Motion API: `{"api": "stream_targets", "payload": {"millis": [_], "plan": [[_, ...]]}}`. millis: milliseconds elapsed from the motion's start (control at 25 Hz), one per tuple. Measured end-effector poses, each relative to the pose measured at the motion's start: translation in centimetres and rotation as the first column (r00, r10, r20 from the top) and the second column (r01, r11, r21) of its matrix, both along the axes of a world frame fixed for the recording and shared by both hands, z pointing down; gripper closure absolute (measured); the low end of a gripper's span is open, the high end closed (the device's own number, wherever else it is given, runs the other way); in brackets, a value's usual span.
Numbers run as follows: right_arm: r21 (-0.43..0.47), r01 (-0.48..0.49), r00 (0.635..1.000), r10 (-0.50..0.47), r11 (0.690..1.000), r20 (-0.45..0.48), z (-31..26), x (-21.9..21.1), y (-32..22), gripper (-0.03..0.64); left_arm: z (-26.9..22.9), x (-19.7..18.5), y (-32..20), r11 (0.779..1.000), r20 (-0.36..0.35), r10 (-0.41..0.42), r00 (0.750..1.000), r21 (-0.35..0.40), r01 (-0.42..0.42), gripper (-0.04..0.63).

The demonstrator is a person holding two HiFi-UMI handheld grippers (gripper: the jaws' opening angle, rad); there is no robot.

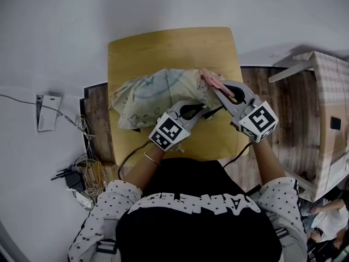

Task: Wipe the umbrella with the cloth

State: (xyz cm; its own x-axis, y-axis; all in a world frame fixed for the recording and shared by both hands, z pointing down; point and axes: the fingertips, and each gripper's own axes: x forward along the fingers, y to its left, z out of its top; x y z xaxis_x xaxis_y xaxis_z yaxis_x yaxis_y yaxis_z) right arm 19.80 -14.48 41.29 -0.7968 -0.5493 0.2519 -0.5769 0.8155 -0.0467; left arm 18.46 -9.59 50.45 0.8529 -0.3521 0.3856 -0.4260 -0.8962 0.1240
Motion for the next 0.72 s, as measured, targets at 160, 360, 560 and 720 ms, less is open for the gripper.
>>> {"api": "stream_targets", "payload": {"millis": [160,360,560,720], "plan": [[0.000,-0.020,1.000,0.020,1.000,0.017,-0.7,-0.4,-0.4,0.586,-1.0,-0.6,0.1,1.000,-0.038,-0.022,0.999,-0.007,0.022,0.535],[0.008,-0.010,1.000,0.010,1.000,0.029,-1.9,-1.3,-0.3,0.586,-2.2,-2.1,0.6,0.999,-0.068,-0.049,0.996,-0.027,0.047,0.457],[0.024,0.022,0.999,-0.023,0.999,0.047,-2.9,-2.4,-0.5,0.586,-3.8,-4.5,0.8,0.992,-0.120,-0.126,0.985,-0.026,0.124,0.430],[0.028,0.035,0.997,-0.037,0.999,0.074,-3.8,-3.1,-1.0,0.586,-5.7,-6.8,1.1,0.978,-0.160,-0.203,0.966,0.007,0.207,0.428]]}}
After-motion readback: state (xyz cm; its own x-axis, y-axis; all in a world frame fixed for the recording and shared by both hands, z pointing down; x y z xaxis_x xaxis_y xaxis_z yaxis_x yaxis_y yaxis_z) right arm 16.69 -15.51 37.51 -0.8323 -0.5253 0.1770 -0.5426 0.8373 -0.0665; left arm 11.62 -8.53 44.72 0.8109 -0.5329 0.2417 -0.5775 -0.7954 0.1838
